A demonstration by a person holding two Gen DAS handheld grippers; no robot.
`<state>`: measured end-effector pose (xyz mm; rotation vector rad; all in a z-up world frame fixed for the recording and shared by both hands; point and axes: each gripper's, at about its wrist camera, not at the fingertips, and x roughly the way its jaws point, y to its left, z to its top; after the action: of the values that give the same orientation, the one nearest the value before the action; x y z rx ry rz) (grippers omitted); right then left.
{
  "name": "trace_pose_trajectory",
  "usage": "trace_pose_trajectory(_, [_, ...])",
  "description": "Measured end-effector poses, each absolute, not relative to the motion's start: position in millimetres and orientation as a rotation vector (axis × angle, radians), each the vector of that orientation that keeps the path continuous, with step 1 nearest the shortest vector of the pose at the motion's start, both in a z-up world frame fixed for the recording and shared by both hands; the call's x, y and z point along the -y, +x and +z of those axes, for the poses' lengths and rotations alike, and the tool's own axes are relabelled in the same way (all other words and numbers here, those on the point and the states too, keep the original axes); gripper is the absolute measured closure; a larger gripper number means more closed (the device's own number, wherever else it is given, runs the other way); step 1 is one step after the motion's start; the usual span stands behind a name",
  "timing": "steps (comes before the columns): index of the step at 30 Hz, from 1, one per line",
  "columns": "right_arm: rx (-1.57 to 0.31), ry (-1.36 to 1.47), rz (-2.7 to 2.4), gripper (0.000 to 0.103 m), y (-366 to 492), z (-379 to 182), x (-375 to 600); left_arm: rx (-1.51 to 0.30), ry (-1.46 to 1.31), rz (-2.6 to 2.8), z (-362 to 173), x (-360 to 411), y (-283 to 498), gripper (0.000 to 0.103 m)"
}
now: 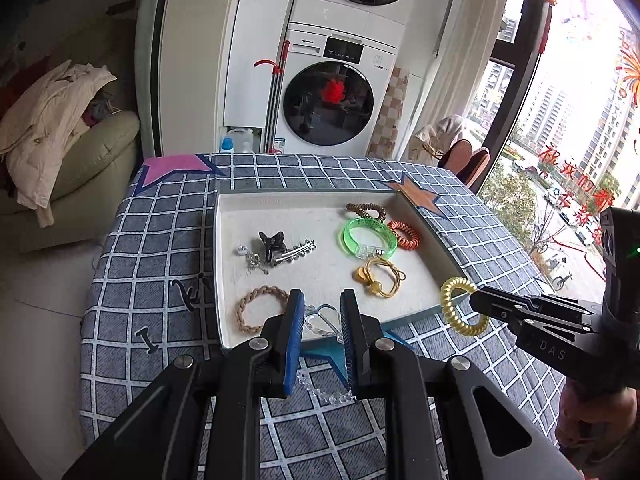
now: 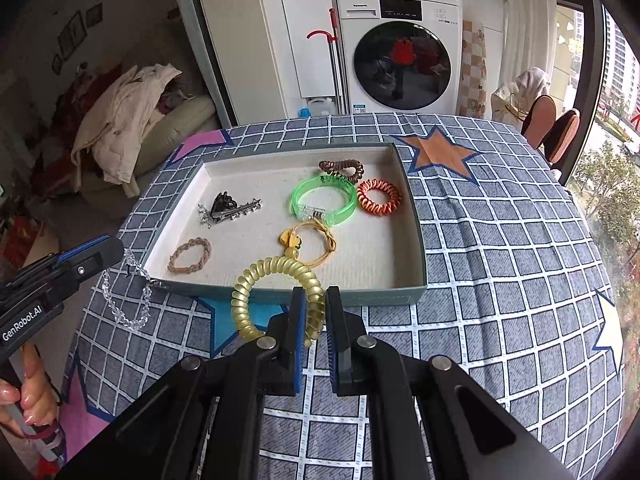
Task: Organize jewelry
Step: 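Carry the gold coil tie and crystal bead chain over the tray with both tools, then open the right tool to drop the coil tie while the left tool releases the crystal chain into the tray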
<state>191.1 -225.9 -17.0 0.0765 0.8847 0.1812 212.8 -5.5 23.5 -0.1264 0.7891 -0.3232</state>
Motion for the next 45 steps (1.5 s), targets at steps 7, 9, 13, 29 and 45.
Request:
trace_pose_trajectory(7, [-0.894, 0.098, 0.180, 0.093, 223.4, -17.5, 224.9, -0.789, -0.123, -0.321, 23.0, 11.0, 245.4, 0.064])
trace_pose_trajectory(9, [-0.901, 0.098, 0.176, 0.093, 232.9, -19.7, 224.6, -0.788, -0.125, -0.326, 22.4, 14.5, 253.6, 0.064])
trace_pose_trajectory(13, [-0.915, 0.087, 0.162, 0.093, 249.2, -26.1, 224.1, -0.803, -0.132, -0.324, 16.1, 21.2, 270.1, 0.064])
trace_pose_trajectory(29, [-1.005, 0.009, 0.044, 0.093, 291.8, -71.2, 232.2, -0.907, -0.050, -0.275, -41.4, 39.1, 307.2, 0.065])
trace_pose_trajectory(45, [-1.002, 0.017, 0.029, 0.092, 309.3, -89.1, 227.4, -0.934, 0.066, -0.206, -65.4, 50.3, 319.4, 0.064])
